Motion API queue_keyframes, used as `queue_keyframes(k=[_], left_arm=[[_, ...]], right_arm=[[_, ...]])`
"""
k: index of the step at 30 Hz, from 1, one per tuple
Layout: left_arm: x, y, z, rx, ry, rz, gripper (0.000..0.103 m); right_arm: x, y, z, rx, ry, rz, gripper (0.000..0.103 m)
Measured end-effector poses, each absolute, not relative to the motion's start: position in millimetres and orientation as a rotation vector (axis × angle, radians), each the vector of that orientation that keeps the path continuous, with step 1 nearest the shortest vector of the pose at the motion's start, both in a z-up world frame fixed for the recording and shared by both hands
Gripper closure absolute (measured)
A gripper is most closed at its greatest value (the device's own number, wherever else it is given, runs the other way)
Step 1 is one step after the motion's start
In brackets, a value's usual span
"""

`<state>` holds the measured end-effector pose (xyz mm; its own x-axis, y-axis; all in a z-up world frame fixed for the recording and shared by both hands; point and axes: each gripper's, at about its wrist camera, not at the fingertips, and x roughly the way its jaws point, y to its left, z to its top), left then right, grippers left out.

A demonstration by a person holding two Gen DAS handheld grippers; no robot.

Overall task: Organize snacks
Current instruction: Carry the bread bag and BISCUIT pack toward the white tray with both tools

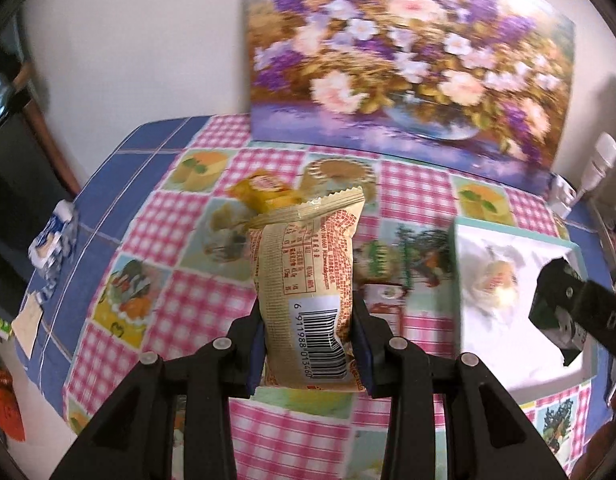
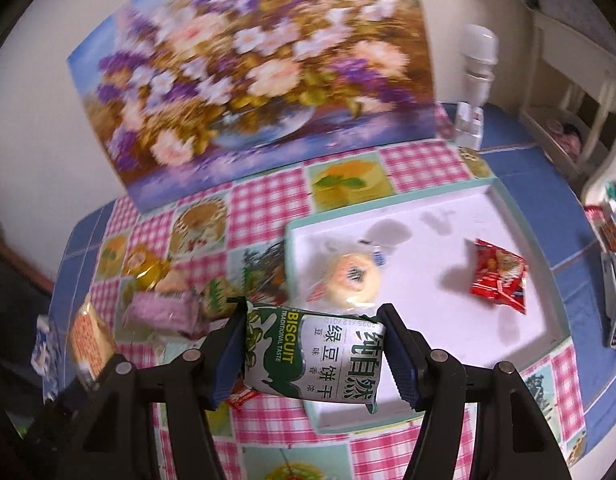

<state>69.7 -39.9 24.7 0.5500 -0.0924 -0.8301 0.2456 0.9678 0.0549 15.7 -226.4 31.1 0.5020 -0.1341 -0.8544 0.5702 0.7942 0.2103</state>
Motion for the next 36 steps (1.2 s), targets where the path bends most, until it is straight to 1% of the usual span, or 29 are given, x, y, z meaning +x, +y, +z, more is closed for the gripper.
queue_keyframes(k=[8, 18, 25, 31, 36], left_arm=[[53.2, -96.4, 22.6, 0.254, 0.961, -0.300, 0.064], [25.3, -159.0, 7.3, 0.368, 0.971, -0.417, 0.064], [2.7, -198.2, -2.7, 0.447, 0.970, -0.498, 0.064], [-7.4, -215.3, -19.7, 0.503, 1.007, -0.533, 0.064], [-9.1, -220.9, -38.4, 0.533, 1.070, -0.539, 0.064]], right_arm=[[-10.0, -273.2, 29.8, 0.597, 0.922, -0.556, 0.036], [-54.2, -333.9, 20.9, 0.722, 0.891, -0.687, 0.036], [-76.8, -359.4, 16.4, 0.773, 0.879, -0.738, 0.036], [-85.3, -373.7, 3.3, 0.782, 0.917, -0.784, 0.036], [-79.5, -377.7, -19.5, 0.815, 0.983, -0.772, 0.036]])
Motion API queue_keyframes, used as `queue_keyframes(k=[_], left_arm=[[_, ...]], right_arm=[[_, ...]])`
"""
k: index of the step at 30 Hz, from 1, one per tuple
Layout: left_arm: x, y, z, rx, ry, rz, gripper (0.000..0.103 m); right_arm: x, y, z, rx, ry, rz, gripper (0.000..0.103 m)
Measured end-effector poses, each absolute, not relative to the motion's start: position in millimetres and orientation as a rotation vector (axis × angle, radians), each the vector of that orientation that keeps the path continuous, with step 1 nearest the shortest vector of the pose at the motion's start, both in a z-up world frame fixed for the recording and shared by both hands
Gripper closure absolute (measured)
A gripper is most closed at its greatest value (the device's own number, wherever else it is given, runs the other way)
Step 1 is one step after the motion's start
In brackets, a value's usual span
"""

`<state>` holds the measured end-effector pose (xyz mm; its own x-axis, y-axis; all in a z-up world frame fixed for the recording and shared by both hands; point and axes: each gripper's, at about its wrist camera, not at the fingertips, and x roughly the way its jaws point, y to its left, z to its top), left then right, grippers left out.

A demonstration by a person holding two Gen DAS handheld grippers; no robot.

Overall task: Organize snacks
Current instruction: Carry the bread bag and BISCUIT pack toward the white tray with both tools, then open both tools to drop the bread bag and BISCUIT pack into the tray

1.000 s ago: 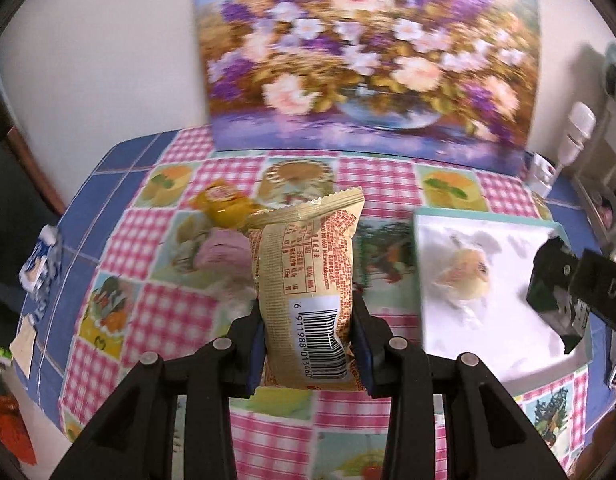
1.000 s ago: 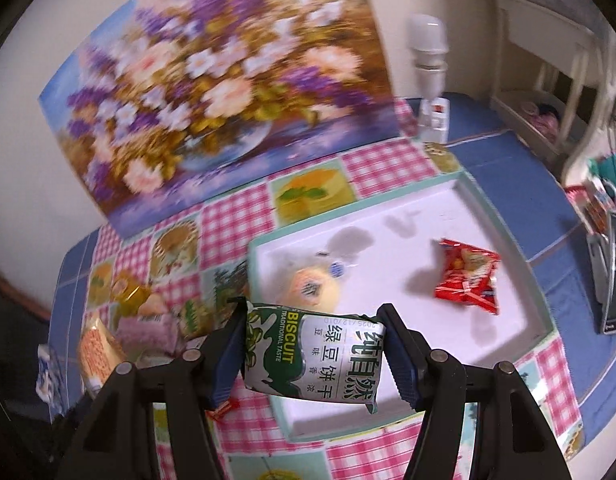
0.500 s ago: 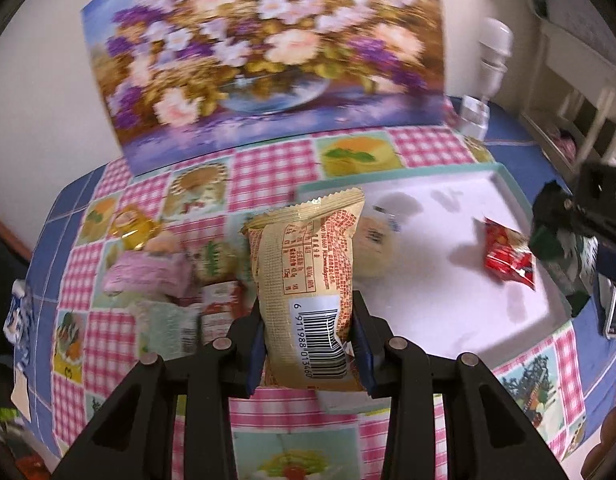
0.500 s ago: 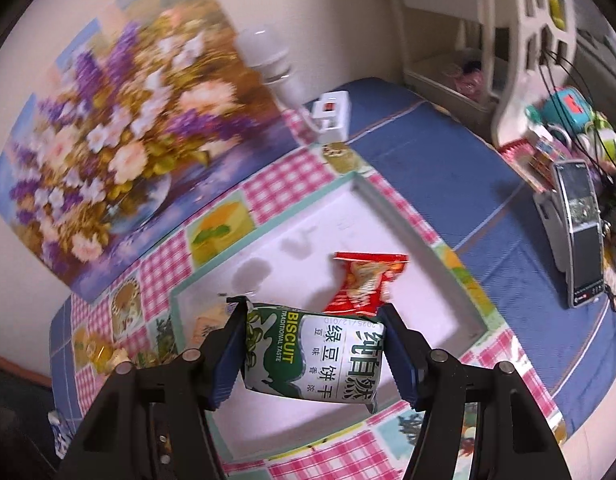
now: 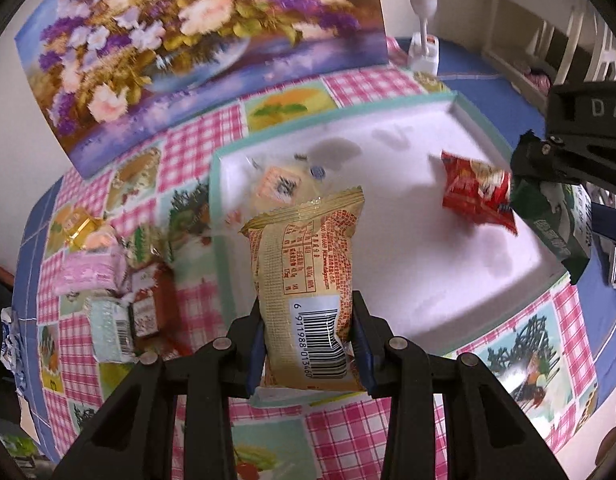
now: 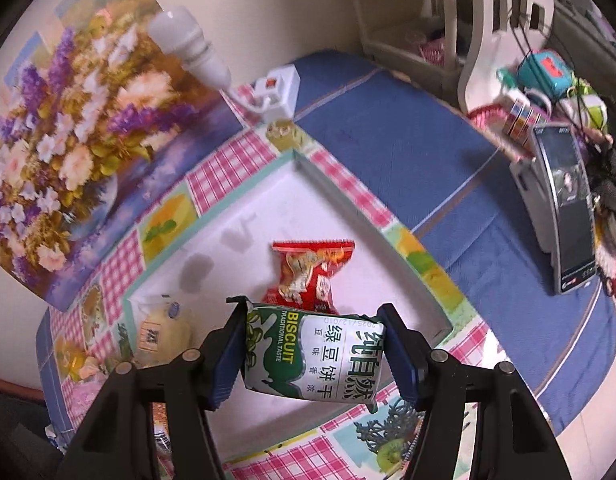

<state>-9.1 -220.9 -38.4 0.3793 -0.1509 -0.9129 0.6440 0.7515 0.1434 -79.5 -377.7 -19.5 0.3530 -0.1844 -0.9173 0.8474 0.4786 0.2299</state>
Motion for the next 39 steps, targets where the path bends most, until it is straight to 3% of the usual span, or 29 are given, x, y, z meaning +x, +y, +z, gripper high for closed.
queue_keyframes(k=[19, 23, 28, 39], left_arm=[[10.0, -221.2, -68.8, 0.525, 1.153, -0.512, 0.063], [10.4, -220.9, -67.2, 0.516, 1.153, -0.519, 0.048], [11.7, -220.7, -65.4, 0.502, 1.154, -0.524, 0.042], [14.6, -215.3, -56.2, 0.452, 1.149, -0.527, 0.040]], right_arm=[[-56.0, -366.8, -67.0, 0.810, 1.153, -0.722, 0.035], [-56.3, -366.8, -67.0, 0.815, 1.152, -0.728, 0.034], [-57.2, -368.5, -67.0, 0.820, 1.151, -0.730, 0.034], [-60.4, -369.2, -56.0, 0.811, 1.117, -0.731, 0.031]])
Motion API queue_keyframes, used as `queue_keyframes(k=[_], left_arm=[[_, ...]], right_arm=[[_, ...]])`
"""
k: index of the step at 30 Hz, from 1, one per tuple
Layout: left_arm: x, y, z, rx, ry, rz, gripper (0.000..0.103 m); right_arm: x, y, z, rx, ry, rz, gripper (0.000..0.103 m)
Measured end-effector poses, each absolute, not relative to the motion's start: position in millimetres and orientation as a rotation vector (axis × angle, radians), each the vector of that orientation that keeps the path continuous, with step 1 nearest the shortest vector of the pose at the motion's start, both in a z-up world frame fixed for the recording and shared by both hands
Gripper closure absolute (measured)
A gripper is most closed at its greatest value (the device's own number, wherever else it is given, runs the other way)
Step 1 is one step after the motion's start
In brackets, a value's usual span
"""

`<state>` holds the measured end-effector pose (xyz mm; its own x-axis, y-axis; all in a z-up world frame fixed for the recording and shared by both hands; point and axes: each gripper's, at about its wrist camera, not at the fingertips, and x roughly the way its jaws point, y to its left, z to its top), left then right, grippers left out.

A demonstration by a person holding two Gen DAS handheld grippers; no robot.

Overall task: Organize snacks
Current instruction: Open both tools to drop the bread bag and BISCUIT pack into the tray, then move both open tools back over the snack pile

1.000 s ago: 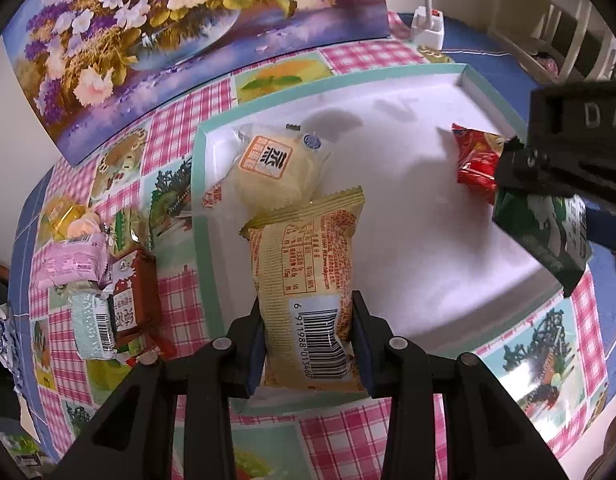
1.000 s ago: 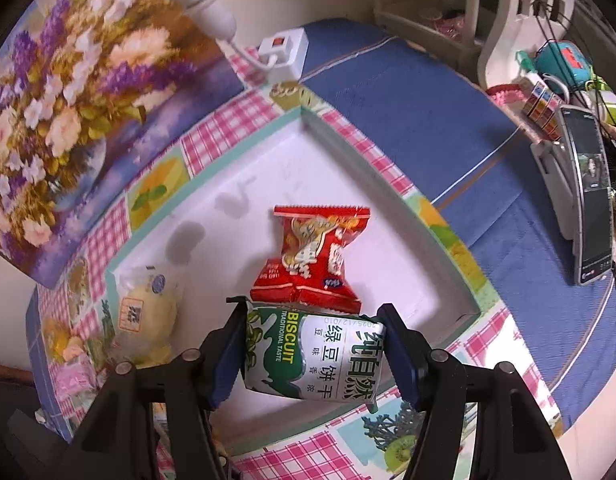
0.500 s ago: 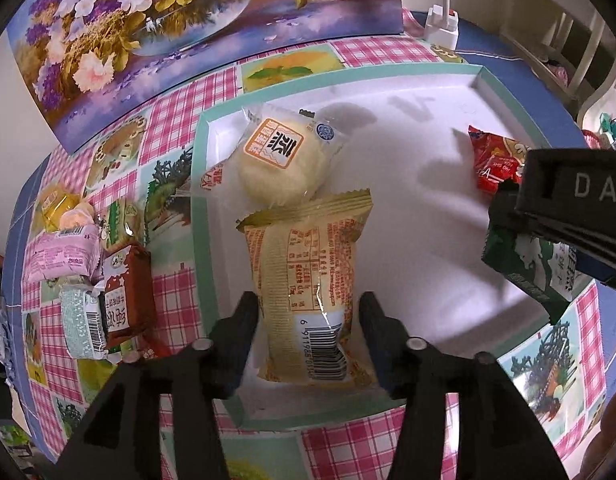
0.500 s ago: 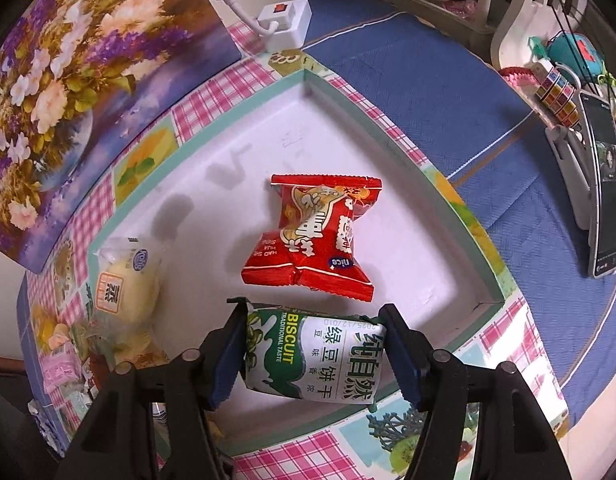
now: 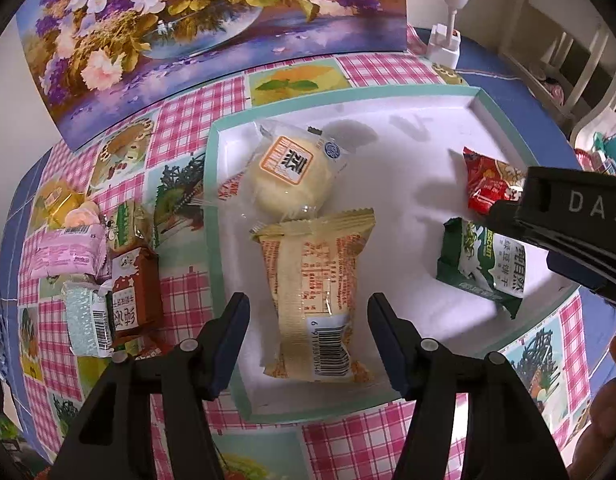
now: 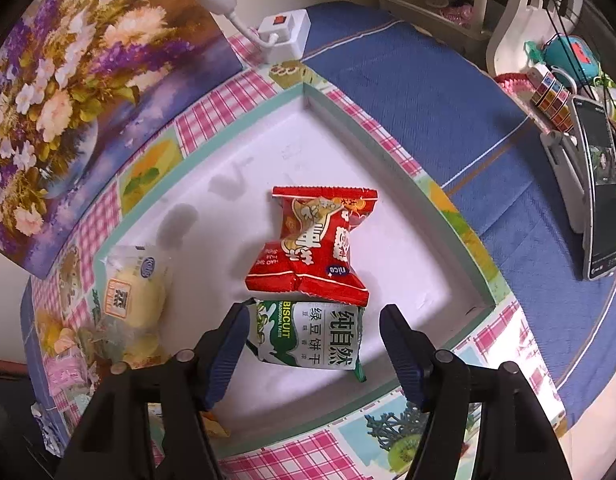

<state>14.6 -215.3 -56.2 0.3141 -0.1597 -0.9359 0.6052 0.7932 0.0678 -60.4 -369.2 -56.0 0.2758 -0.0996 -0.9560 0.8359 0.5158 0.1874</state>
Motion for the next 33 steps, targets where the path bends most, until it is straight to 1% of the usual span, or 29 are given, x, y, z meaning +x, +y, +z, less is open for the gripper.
queue_keyframes(k=[3, 6, 7, 8, 15, 18, 19, 24, 29, 30, 31, 32, 33], left_arm=[[17.0, -211.2, -51.7, 0.426, 1.149, -0.525, 0.039], [19.9, -206.3, -47.0, 0.399, 1.148, -0.522, 0.034], [20.7, -204.8, -45.4, 0.390, 1.147, -0.519, 0.030], [21.8, -202.9, -43.9, 0.380, 1.146, -0.517, 0.029], [34.0, -184.0, -34.0, 0.288, 1.150, -0.473, 0.029], [43.6, -169.4, -31.3, 0.238, 1.149, -0.413, 0.024], [46.6, -163.9, -30.4, 0.220, 1.149, -0.393, 0.022], [65.3, -130.3, -25.0, 0.121, 1.134, -0.280, 0.022], [78.1, -94.4, -16.4, 0.041, 1.110, -0.192, 0.019], [80.7, -87.1, -14.0, 0.026, 1.104, -0.172, 0.017], [82.5, -81.4, -11.9, 0.015, 1.099, -0.156, 0.008], [84.6, -75.2, -10.1, 0.003, 1.092, -0.139, 0.005], [87.4, -68.7, -8.1, -0.012, 1.085, -0.122, 0.005]], right_arm=[[-60.6, -368.4, -51.9, 0.801, 1.108, -0.730, 0.031], [-60.1, -367.1, -48.4, 0.797, 1.097, -0.729, 0.031], [-60.1, -366.7, -47.4, 0.795, 1.094, -0.729, 0.031], [-60.1, -366.1, -45.8, 0.791, 1.090, -0.731, 0.031], [-58.5, -363.6, -42.2, 0.767, 1.085, -0.725, 0.031], [-55.0, -360.4, -41.8, 0.747, 1.090, -0.720, 0.031], [-53.6, -359.1, -41.6, 0.740, 1.092, -0.715, 0.031], [-43.8, -346.8, -37.3, 0.700, 1.092, -0.683, 0.027], [-32.4, -329.0, -30.6, 0.652, 1.084, -0.638, 0.020], [-30.2, -325.5, -29.5, 0.642, 1.082, -0.631, 0.019], [-28.0, -322.2, -28.4, 0.633, 1.080, -0.624, 0.016], [-26.0, -318.7, -27.4, 0.624, 1.078, -0.617, 0.015], [-22.9, -314.1, -26.3, 0.612, 1.074, -0.608, 0.013]])
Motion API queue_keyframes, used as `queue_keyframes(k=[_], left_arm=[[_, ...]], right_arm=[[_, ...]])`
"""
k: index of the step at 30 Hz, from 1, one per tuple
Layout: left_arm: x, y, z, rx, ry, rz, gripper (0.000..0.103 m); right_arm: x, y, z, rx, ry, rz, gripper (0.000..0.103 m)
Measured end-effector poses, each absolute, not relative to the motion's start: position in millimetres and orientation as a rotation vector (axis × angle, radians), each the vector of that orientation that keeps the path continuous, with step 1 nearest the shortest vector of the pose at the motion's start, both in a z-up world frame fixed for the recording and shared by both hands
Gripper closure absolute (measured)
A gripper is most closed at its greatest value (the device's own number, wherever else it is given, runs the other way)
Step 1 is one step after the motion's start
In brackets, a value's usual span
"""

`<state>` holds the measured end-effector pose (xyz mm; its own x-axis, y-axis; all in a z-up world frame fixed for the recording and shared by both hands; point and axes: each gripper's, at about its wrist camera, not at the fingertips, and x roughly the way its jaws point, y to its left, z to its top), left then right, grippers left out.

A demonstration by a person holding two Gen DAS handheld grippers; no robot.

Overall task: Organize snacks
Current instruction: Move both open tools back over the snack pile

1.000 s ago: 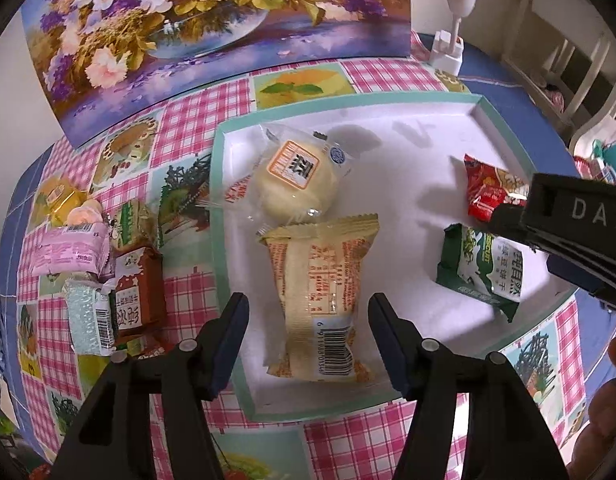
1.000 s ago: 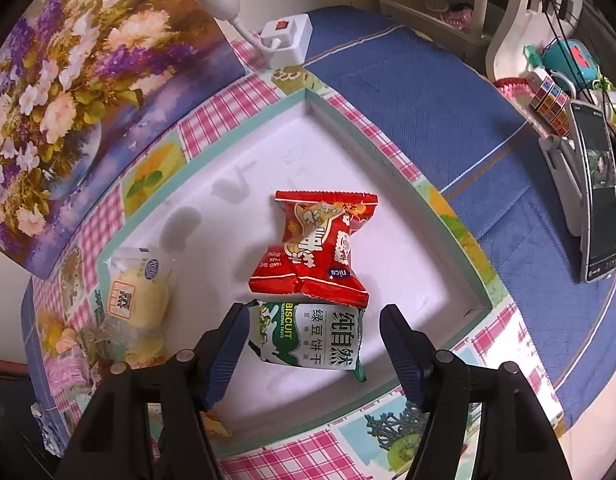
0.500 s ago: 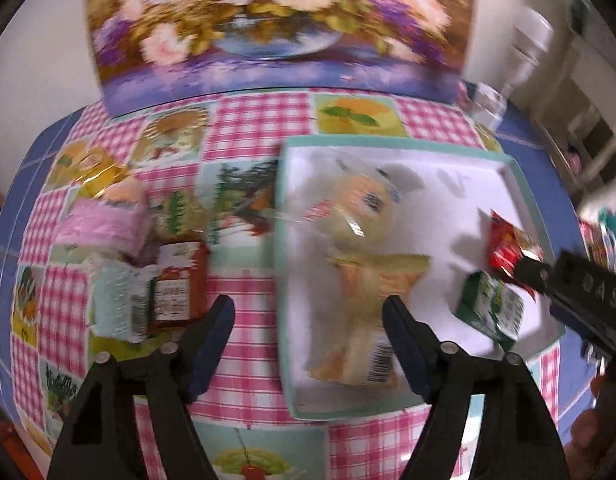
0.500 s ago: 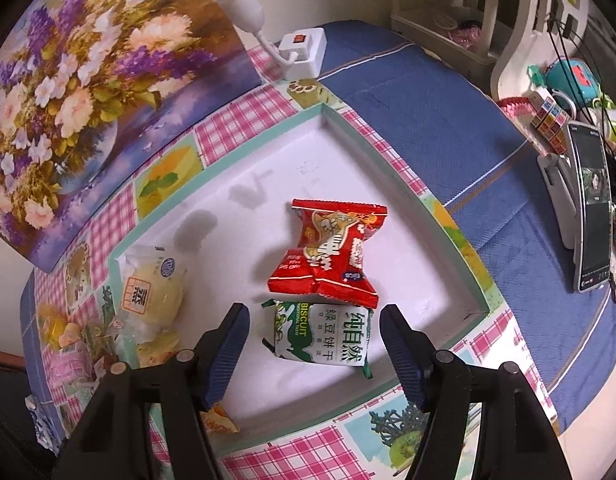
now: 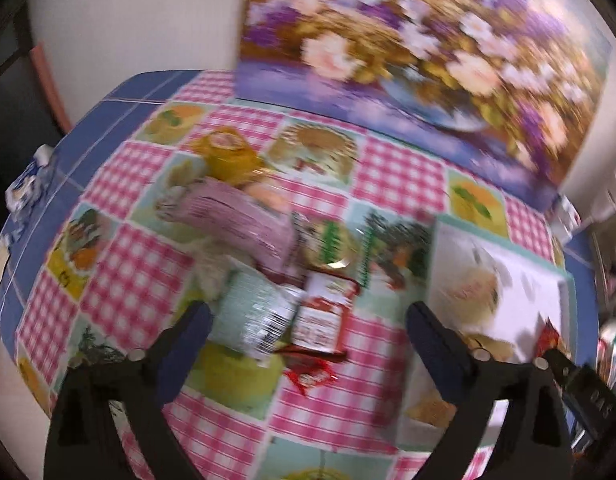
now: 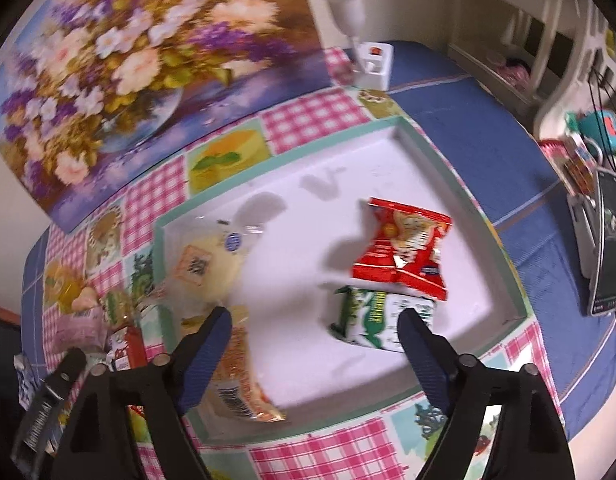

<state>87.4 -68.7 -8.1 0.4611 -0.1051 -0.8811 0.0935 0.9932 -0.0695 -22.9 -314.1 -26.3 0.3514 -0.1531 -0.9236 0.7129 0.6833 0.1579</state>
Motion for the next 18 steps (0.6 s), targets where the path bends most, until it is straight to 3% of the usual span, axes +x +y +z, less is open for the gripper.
queue_keyframes(k=[5, 7, 18], left_arm=[[95.3, -41.6, -2.9, -0.084, 1.078, -0.073, 0.005], [98.4, -30.9, -2.1, -0.106, 1.077, -0.057, 0.005], [112.1, 18.4, 3.5, -0.162, 1.058, 0.016, 0.005]], right_arm=[[-11.8, -294.8, -21.4, 0.558, 1.063, -0.569, 0.009], [-8.5, -287.7, -20.1, 0.539, 1.059, -0.556, 0.000], [16.2, -243.5, -14.5, 0.443, 1.039, -0.450, 0.000]])
